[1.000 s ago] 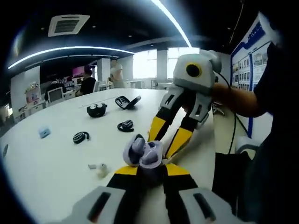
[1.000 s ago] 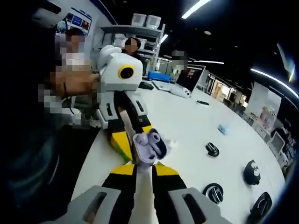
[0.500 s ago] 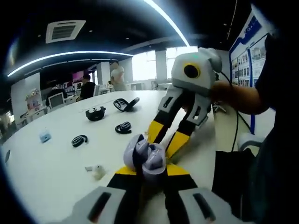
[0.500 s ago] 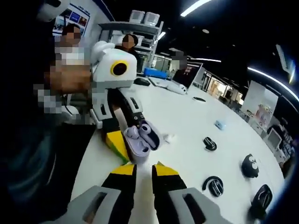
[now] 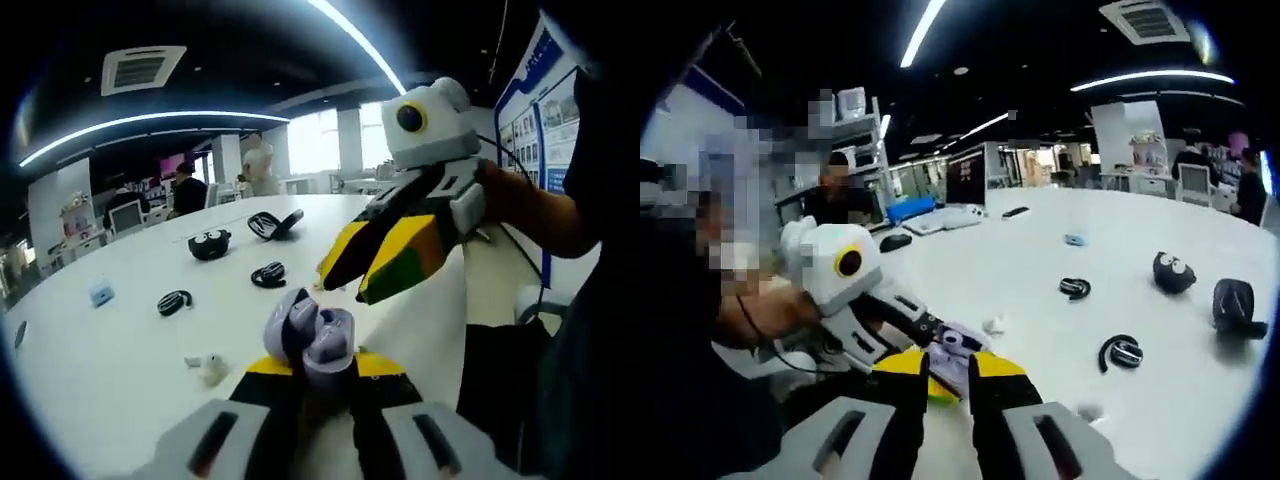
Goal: Pick up the earbuds from the table and place the earbuds into the earbud case
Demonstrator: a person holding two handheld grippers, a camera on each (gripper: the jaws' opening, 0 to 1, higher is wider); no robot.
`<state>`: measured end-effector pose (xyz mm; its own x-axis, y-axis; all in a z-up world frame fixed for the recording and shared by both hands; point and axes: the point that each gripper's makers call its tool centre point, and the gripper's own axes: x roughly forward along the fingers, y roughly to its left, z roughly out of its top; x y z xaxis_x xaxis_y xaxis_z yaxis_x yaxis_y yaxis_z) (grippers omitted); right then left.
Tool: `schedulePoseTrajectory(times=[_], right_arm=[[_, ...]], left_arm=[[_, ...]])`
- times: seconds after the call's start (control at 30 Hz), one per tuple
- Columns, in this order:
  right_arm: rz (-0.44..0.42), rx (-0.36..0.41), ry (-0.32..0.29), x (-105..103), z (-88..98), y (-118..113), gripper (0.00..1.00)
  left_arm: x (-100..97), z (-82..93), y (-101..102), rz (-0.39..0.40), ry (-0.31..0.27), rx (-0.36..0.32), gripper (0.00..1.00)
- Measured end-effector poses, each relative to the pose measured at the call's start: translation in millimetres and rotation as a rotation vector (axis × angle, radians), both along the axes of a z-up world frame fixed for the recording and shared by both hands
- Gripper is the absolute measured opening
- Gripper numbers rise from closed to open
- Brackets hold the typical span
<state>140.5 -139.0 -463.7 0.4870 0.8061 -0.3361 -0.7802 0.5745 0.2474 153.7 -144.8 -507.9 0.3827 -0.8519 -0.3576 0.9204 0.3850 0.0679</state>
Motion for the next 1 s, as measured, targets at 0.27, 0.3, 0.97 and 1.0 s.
schedulePoseTrajectory(times=[0.27,0.3,0.97,1.0], right_arm=[[-0.108,0.047,0.070,5,-6.3,9,0.15],[-0.125,0.047,0.065,6,-6.0,10,0.15],[-0.202,-0.007,-0.020,7,-3.3,10,0.10],[-0.202,0.009,-0.017,7,-1.4,9,0.10]], left_arm=[[-1.2,1.6,-1,0.023,-0.055,0.024,0.20],[-1.2,1.6,-1,0.024,-0.058,0.024,0.20],[1.1,2.5,-1,0.030,-0.071,0.016,0.20],[1.4,2.3,0,0.032,-0.066,0.012,0.20]])
